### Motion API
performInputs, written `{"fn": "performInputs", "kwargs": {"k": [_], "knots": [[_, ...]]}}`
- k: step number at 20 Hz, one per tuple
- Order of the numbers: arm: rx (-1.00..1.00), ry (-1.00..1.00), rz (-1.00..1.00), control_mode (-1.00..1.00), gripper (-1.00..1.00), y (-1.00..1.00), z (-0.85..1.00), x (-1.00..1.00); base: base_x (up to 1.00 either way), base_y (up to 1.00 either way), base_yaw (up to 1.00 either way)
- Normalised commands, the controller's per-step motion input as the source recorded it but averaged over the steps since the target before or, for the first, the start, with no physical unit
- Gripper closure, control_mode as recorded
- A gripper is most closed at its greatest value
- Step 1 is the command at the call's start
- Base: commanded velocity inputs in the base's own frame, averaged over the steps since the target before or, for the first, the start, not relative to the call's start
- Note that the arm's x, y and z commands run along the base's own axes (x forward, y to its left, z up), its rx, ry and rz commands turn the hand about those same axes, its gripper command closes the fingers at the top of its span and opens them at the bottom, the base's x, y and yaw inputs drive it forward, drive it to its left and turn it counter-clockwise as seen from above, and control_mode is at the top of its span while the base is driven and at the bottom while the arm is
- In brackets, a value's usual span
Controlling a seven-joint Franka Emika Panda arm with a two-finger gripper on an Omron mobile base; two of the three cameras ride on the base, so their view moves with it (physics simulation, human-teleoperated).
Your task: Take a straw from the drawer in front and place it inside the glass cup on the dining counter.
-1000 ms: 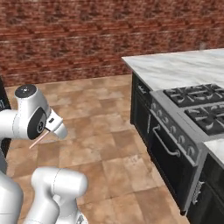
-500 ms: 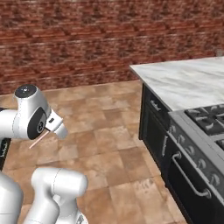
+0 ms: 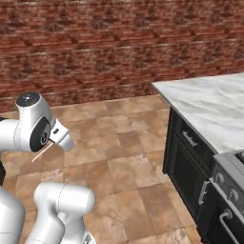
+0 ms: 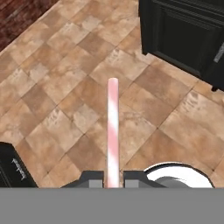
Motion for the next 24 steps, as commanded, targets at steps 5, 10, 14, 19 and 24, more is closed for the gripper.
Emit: {"fn": "performInputs", "kwargs": {"k": [5,10,14,19,24], "knots": [[0.00,0.00,0.00,1.00,1.00,0.00,0.00,0.00,1.00,0.41,0.00],[0.00,0.00,0.00,1.00,1.00,0.00,0.00,0.00,1.00,0.38,0.00],[0.00,0.00,0.00,1.00,1.00,0.00,0.00,0.00,1.00,0.34,-0.04],[0.00,0.00,0.00,1.00,1.00,0.00,0.00,0.00,1.00,0.32,-0.09],[0.00,0.00,0.00,1.00,1.00,0.00,0.00,0.00,1.00,0.22,-0.19]]}}
